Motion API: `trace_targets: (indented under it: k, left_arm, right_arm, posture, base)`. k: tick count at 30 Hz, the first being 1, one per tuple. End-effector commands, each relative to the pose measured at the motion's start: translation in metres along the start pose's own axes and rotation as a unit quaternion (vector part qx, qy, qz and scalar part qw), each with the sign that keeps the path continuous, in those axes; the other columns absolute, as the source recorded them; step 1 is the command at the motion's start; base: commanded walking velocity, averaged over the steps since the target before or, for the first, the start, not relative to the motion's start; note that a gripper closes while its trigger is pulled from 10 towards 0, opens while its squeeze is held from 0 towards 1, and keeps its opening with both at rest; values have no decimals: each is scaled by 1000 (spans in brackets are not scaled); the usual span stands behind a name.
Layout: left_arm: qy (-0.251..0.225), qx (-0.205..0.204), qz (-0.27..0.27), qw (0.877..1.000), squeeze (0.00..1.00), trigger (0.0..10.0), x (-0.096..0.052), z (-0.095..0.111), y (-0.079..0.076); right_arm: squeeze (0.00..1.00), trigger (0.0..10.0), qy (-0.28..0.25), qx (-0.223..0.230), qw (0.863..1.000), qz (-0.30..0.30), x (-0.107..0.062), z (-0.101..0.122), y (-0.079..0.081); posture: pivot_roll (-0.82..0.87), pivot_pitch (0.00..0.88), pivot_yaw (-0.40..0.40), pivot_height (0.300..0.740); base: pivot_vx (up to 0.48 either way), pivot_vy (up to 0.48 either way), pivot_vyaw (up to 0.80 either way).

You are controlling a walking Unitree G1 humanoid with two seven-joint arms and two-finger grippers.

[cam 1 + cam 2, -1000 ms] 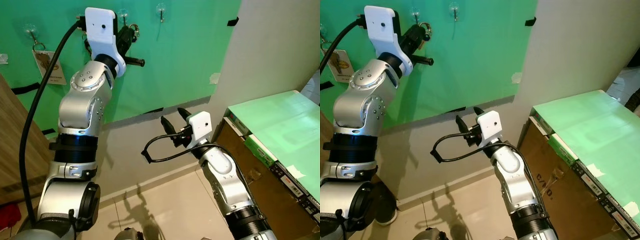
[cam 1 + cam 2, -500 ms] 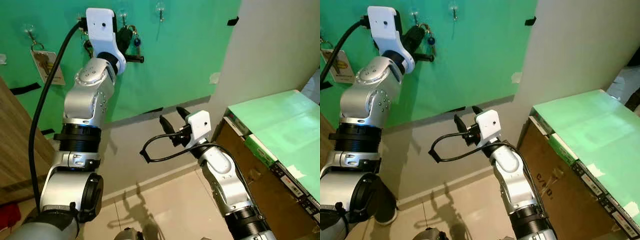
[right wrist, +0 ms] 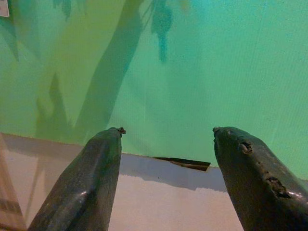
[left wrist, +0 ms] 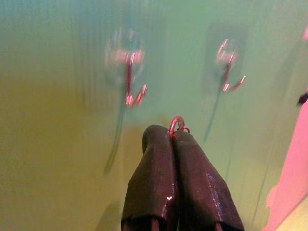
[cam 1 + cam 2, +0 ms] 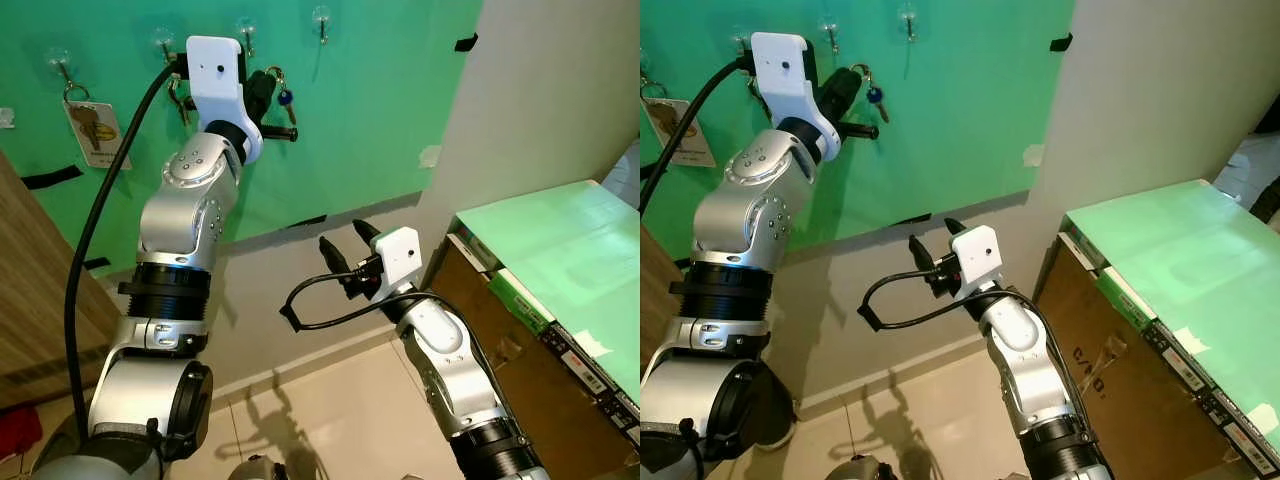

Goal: Hang keys on a hook

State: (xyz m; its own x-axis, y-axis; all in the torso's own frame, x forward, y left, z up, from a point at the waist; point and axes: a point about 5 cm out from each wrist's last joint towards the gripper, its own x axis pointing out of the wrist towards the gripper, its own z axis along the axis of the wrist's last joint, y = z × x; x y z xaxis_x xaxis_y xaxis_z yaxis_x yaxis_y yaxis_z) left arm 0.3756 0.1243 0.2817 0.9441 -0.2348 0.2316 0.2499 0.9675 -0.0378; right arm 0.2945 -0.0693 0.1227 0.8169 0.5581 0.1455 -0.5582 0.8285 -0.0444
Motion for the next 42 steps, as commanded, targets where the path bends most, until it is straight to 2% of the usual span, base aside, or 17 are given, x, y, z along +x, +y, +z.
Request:
trace_targets:
  k: [1,10,20,33,36,37,42]
  left_arm:
    - [-39,3,0,999,0,10000,-1,14,-2]
    - [-58,5,15,998,0,10000,-2,23,5]
    - [-29,-28,45,998,0,10000,1,14,16]
    - [-22,-48,43,998,0,10000,12,14,16]
    - [-4,-81,45,996,0,10000,14,9,17]
    - [13,-114,49,992,0,10000,15,3,19]
    - [29,-143,57,988,0,10000,14,-4,22]
  right_arm:
    - [0,10000,-4,-4,1000,3,1,4,1]
    - [0,10000,-2,-4,1000,4,1,3,1]
    - [0,10000,1,-2,1000,6,0,3,1]
    - [0,10000,4,-4,1000,9,0,2,1]
    - [0,10000,6,-3,1000,9,0,2,0]
    - [0,10000,9,0,1000,8,0,1,0]
    - [0,10000,13,6,1000,7,-1,0,0]
  posture:
    - [21,0,25,708]
    - [21,0,25,708]
    - [16,0,25,708]
    - [6,0,28,708]
    - [4,0,30,708]
    - [1,0,33,708]
    - [0,0,33,708]
  base:
    - [0,0,0]
    - [0,0,0]
    - [0,0,0]
    - [0,0,0]
    - [0,0,0]
    - [0,0,0]
    - [0,0,0]
